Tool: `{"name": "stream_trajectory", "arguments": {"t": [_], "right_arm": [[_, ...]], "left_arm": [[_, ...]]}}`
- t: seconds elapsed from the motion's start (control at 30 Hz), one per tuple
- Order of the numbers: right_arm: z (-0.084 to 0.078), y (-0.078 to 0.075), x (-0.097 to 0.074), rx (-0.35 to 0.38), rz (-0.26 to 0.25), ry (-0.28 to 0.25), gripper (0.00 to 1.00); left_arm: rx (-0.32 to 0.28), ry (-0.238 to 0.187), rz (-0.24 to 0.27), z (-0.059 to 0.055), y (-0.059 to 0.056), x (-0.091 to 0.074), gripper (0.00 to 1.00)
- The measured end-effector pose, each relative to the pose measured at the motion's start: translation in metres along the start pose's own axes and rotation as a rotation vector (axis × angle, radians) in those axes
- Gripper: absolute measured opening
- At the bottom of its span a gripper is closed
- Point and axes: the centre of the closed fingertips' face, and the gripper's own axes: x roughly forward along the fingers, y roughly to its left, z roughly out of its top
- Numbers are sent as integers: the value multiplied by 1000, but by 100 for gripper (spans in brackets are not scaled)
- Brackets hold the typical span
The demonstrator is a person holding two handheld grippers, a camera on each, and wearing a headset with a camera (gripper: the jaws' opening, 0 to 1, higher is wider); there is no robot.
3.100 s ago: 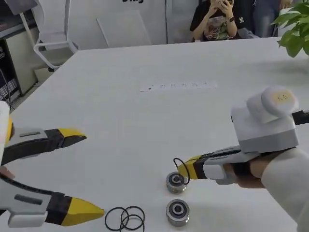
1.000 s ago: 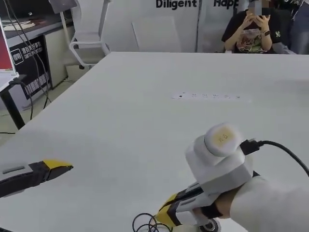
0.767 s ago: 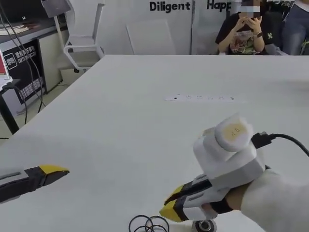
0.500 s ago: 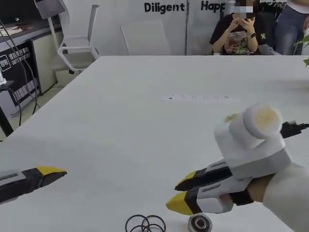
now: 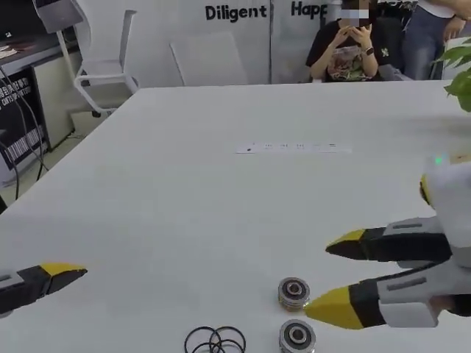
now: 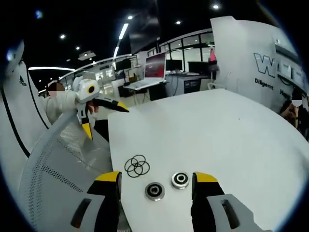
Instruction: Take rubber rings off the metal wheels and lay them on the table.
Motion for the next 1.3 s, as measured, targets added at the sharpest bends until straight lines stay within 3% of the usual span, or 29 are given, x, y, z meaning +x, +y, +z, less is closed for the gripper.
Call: {"name": "stream_trajectory", "arguments": {"t": [0.13, 0.17, 0.33, 0.43, 0.57, 0.7, 0.9, 1.3], "right_arm": [[-12, -4, -11, 55, -48, -31, 79], [-15, -4, -13, 62, -57, -35, 81], [-38, -5, -22, 119, -92, -33, 84], [-53, -3, -22, 166, -88, 3, 87], [-66, -3, -24, 168, -104, 26, 91], [-74, -1, -26, 176, -112, 39, 91], [-91, 1, -25, 224, -127, 62, 99], [-104, -2, -35, 306, -169, 46, 99]], "left_arm": [[-14, -3, 2, -1, 0, 0, 100], [-17, -3, 4, -2, 0, -1, 100], [-32, 0, 8, -6, 0, -2, 100], [-41, 6, 14, -9, 1, -3, 100], [-63, -2, 18, -10, 2, -3, 100], [-82, 0, 34, -12, 3, -2, 100], [-107, -11, 33, -12, -1, 0, 100], [-184, -26, 69, -15, 2, -2, 100]]}}
